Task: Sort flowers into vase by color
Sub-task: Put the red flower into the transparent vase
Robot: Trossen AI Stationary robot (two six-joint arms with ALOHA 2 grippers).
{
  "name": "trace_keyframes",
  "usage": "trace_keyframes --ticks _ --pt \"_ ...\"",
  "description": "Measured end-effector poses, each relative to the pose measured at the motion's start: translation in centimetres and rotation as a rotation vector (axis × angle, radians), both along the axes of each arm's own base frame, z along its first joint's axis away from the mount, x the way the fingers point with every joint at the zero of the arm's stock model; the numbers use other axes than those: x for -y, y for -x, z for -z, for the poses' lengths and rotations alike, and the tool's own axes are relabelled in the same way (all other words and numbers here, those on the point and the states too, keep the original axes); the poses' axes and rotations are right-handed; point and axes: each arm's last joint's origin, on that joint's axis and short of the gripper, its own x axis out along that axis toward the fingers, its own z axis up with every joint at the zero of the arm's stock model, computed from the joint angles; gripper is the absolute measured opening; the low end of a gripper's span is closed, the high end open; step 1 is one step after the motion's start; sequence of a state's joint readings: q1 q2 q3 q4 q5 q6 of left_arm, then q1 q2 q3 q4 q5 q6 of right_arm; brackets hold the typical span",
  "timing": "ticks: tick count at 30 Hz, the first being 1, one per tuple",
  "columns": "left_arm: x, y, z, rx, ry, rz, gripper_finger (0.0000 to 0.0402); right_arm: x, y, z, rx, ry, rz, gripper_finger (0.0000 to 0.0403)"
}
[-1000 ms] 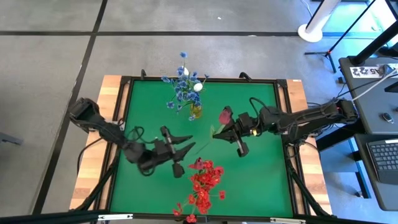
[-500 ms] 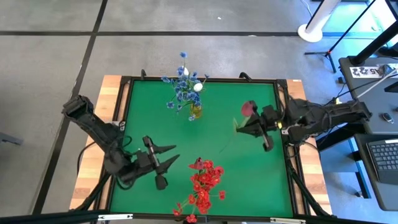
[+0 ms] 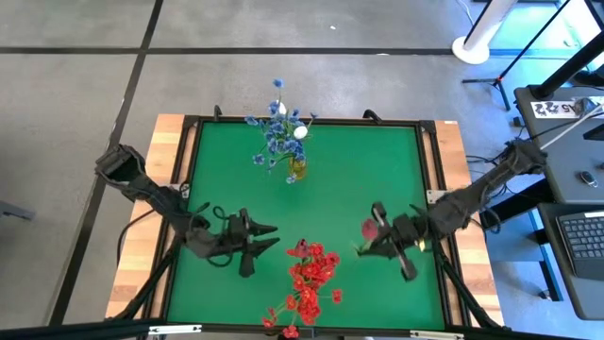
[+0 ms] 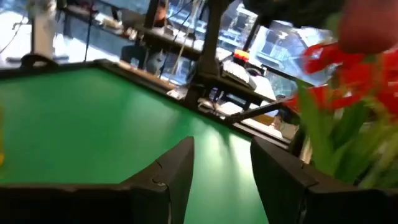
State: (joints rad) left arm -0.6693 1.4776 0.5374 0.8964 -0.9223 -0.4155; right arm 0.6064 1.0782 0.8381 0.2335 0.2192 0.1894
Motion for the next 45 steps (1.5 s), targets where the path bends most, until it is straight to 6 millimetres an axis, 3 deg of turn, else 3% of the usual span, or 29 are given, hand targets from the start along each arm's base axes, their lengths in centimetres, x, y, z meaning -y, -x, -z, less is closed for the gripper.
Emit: trace_keyframes --ticks 6,12,22,34,40,45 --pt "-1.1 -0.4 0.6 -0.004 0.036 0.005 0.0153 -2.9 -1.5 1.2 0.179 0.073 -0.029 0.0002" --pt "-1.5 -0.7 0.6 -0.006 0.038 0.027 0.0153 -2.6 -3.3 2.0 0.192 0.091 -0.034 0.0002" --pt "-1.6 -0.8 0.6 -0.015 0.033 0.035 0.0153 -2.7 -3.6 -0.9 0.279 0.036 -0.128 0.0002" --pt "-1.6 -0.9 0.6 -0.015 0.034 0.034 0.0153 -4.3 -6.1 2.2 0.222 0.067 -0.133 0.0003" --pt "-1.6 -0.9 0.6 -0.015 0.035 0.034 0.0153 -4.0 -6.9 3.3 0.156 0.075 -0.127 0.0004" --pt "-1.6 -0.9 0.7 -0.016 0.035 0.034 0.0153 -3.9 -7.0 3.5 0.137 0.074 -0.223 0.0038"
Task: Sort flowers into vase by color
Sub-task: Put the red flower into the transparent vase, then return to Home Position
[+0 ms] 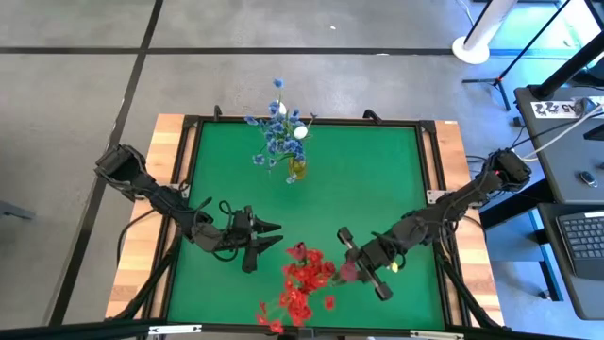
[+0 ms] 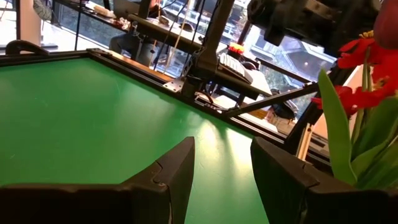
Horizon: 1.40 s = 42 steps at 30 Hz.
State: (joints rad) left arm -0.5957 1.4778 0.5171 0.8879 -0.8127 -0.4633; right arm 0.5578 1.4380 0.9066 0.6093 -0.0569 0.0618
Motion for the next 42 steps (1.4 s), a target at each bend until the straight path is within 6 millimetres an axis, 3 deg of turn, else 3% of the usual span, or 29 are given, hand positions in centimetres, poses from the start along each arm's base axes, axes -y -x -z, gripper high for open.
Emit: trace_keyframes --ticks 7,17,22,31,38,42 --pt "0.0 0.0 0.0 -0.001 0.000 0.000 0.0153 0.0 0.0 0.0 0.002 0.007 0.045 0.0106" --pt "0.0 0.0 0.0 -0.001 0.000 0.000 0.0153 0.3 -0.2 0.6 -0.074 -0.003 0.085 0.0124" --pt "0.0 0.0 0.0 -0.001 0.000 0.000 0.0153 0.5 0.0 0.4 -0.087 0.004 0.105 0.0166" --pt "0.0 0.0 0.0 -0.001 -0.002 0.000 0.0153 1.7 1.8 -2.3 -0.295 0.093 0.144 0.0239" --pt "-0.1 0.0 -0.1 0.003 0.000 -0.003 0.0153 2.9 3.6 -4.2 -0.325 0.153 0.167 0.0242" --pt "-0.4 0.1 -1.2 0.026 -0.036 0.033 0.0153 4.4 5.4 -5.1 -0.335 0.205 0.285 0.0230"
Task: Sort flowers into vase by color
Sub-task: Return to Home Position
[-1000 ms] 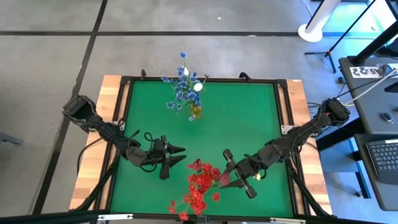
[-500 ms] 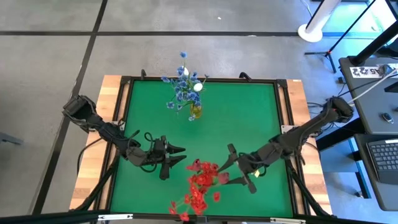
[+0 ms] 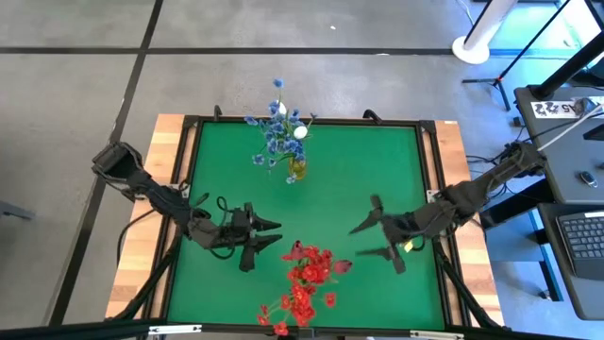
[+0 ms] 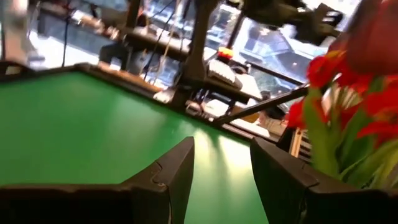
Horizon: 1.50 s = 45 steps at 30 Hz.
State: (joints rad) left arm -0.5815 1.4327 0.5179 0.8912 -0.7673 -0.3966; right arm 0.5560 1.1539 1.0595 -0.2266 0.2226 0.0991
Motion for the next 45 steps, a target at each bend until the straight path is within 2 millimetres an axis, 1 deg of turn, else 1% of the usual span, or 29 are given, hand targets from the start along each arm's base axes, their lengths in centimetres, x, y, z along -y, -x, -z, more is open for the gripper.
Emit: trace_keyframes --ticks 4,6,9,13,19,22,25,28,31,35,38,41,43,45 --pt "-1.2 0.2 -1.9 0.044 -0.071 0.017 0.0152 1.6 2.0 -0.9 0.048 0.049 0.109 0.0213" --pt "-2.2 0.3 -2.7 0.055 -0.109 0.034 0.0147 2.4 2.8 -0.8 0.075 0.076 0.147 0.0205" --pt "-4.1 0.1 -3.7 0.064 -0.135 0.057 0.0136 3.9 3.9 -0.1 0.088 0.101 0.201 0.0191" --pt "-6.9 -0.1 -4.1 0.020 -0.157 0.022 0.0118 6.2 5.1 1.9 0.102 0.127 0.292 0.0171" --pt "-10.2 0.4 -3.8 -0.119 -0.194 -0.063 0.0076 9.0 7.2 6.0 0.146 0.127 0.401 0.0142" --pt "-11.1 1.1 -4.5 -0.110 -0.198 -0.068 0.0051 10.2 8.6 8.0 0.176 0.095 0.447 0.0128" --pt "-11.7 2.3 -5.6 -0.081 -0.221 -0.067 0.0026 11.5 10.3 8.8 0.241 0.017 0.549 0.0113" --pt "-12.3 4.0 -6.3 -0.030 -0.237 -0.090 0.0005 12.2 11.9 9.5 0.301 -0.028 0.570 0.0098" --pt "-12.6 6.2 -5.9 0.021 -0.227 -0.104 0.0004 12.4 13.4 9.7 0.383 -0.080 0.513 0.0083" --pt "-12.8 8.8 -4.0 0.092 -0.180 -0.107 0.0002 12.4 15.0 10.5 0.471 -0.124 0.432 0.0057" --pt "-12.9 10.1 -2.2 0.131 -0.144 -0.108 0.0002 12.3 14.6 11.4 0.435 -0.102 0.428 0.0031" --pt "-13.0 11.0 -0.3 0.150 -0.122 -0.109 0.0001 12.3 14.1 11.7 0.422 -0.094 0.435 0.0006" --pt "-13.0 11.4 1.0 0.141 -0.121 -0.108 0.0001 12.2 14.0 12.7 0.377 -0.074 0.434 0.0006" --pt "-13.1 11.7 2.0 0.159 -0.113 -0.109 0.0001 12.2 13.8 12.9 0.397 -0.083 0.432 0.0013"
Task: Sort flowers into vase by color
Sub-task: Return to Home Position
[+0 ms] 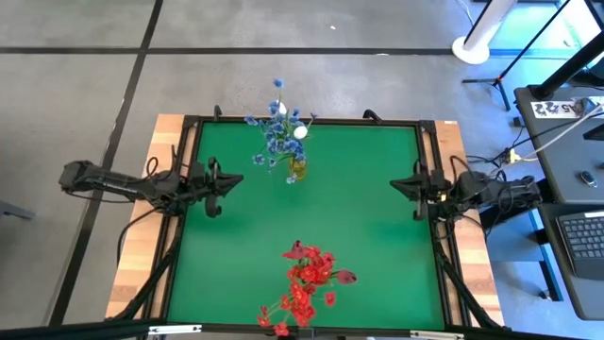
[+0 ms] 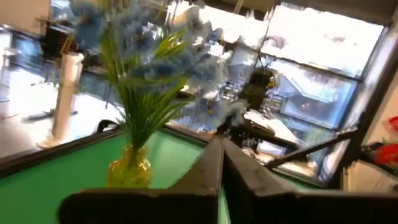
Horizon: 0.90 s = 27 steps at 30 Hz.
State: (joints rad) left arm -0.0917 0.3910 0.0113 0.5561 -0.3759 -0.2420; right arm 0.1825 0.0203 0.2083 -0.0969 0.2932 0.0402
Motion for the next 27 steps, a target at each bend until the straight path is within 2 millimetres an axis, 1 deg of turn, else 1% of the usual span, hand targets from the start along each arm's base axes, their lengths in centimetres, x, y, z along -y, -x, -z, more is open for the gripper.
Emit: trace_keyframes --ticks 2,4,8,11,14,18,27 --pt "0.0 0.1 0.3 -0.016 0.004 -0.004 0.0001 0.0 -0.1 0.6 0.000 0.005 0.001 0.0016" --pt "0.0 0.1 0.2 -0.012 0.007 -0.001 0.0001 -0.1 -0.5 1.7 -0.012 0.019 -0.008 0.0015" --pt "0.1 0.1 0.2 -0.018 -0.015 0.036 0.0001 -0.3 -1.1 3.3 0.007 0.042 -0.015 0.0003" --pt "0.2 0.0 0.4 -0.034 -0.038 0.062 0.0000 -0.3 -1.5 4.6 0.003 0.050 -0.013 0.0008" --pt "0.3 0.0 0.6 -0.065 -0.056 0.085 0.0000 -0.3 -1.4 4.5 0.018 0.046 -0.014 0.0010" --pt "0.4 -0.1 1.1 -0.110 -0.061 0.115 0.0000 -0.3 -1.4 4.4 0.023 0.052 -0.019 0.0003" --pt "0.7 -0.1 2.0 -0.203 -0.040 0.145 0.0000 -0.4 -1.5 4.9 -0.029 0.079 -0.027 0.0007"
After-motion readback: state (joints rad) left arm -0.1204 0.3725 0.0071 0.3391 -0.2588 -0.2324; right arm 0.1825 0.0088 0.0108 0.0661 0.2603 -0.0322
